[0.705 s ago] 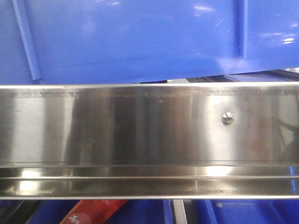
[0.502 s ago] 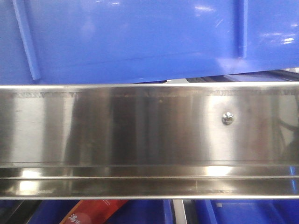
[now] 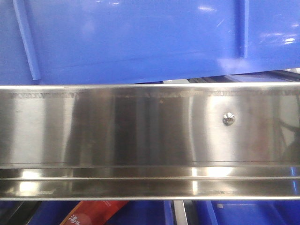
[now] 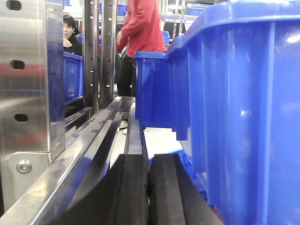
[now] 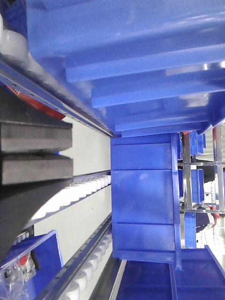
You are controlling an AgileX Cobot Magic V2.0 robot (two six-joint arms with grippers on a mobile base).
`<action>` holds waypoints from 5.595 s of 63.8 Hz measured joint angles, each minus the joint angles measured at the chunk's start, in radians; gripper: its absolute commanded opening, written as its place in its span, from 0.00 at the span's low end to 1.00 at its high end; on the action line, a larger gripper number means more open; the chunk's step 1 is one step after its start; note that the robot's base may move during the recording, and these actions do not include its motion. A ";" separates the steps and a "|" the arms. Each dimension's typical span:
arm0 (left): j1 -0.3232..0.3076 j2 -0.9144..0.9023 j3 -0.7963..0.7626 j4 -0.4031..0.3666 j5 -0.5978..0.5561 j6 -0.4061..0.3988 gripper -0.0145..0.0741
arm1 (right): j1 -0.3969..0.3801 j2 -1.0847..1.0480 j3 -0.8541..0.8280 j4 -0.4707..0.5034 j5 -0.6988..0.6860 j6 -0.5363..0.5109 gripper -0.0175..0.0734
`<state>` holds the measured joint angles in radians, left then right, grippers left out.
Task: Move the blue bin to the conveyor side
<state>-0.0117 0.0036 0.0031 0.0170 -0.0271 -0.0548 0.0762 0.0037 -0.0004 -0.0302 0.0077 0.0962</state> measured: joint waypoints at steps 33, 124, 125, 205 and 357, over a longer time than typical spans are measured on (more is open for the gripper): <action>0.000 0.000 0.000 0.000 -0.196 0.000 0.14 | 0.000 -0.001 0.002 0.001 -0.230 0.037 0.11; 0.000 0.941 -1.068 -0.036 0.654 0.002 0.14 | 0.000 1.101 -1.503 -0.120 1.048 0.000 0.11; 0.000 0.947 -1.072 -0.041 0.655 0.002 0.14 | 0.000 1.103 -1.506 -0.115 1.046 -0.016 0.11; 0.000 1.211 -1.372 -0.076 0.830 0.002 0.14 | 0.227 1.463 -1.831 -0.176 1.225 0.077 0.55; 0.000 1.211 -1.372 -0.076 0.859 0.002 0.14 | 0.227 1.571 -1.813 -0.073 1.225 0.017 0.58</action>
<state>-0.0117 1.2147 -1.3690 -0.0586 0.8319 -0.0528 0.3033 1.5748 -1.8130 -0.1036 1.2323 0.1135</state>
